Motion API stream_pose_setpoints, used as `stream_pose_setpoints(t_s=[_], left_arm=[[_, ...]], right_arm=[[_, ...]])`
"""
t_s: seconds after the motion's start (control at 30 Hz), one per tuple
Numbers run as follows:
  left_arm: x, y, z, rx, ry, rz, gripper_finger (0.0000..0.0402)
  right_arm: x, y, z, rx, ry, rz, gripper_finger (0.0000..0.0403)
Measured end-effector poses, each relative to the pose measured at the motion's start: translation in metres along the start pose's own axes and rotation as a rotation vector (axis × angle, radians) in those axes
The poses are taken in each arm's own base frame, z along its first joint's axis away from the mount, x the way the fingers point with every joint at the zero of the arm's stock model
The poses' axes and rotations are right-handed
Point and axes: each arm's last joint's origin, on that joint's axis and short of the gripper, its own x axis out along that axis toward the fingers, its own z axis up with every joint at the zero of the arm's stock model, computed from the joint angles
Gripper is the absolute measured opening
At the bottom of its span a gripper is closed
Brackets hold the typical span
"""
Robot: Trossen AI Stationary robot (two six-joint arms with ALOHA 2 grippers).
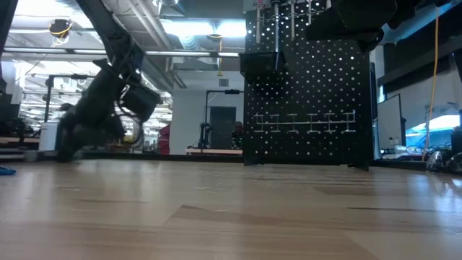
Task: Hang tools onto peg board
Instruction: Hang the gray screwdriver on the black pegboard
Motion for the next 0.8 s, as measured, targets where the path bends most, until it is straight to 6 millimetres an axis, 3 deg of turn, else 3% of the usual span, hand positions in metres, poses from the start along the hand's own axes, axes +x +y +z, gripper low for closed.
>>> stream_pose_setpoints(t_s=[0.37,0.6,0.8], left_arm=[[-0.055,0.005,0.004,0.017,-0.229,-0.003,0.0117],[-0.107,0.02,-0.012,-0.069,-0.538,-0.113,0.0117],[-0.141,0.034,-0.026,-0.169,-0.9,-0.256,0.0117]], right_arm=[[0.0,0.0,0.0,-0.001,0.002,0.0,0.0019],[0.0,0.0,-0.001,-0.004,0.004,-0.001,0.0019],[0.0,0.0,0.0,-0.003,0.003,-0.001,0.0019]])
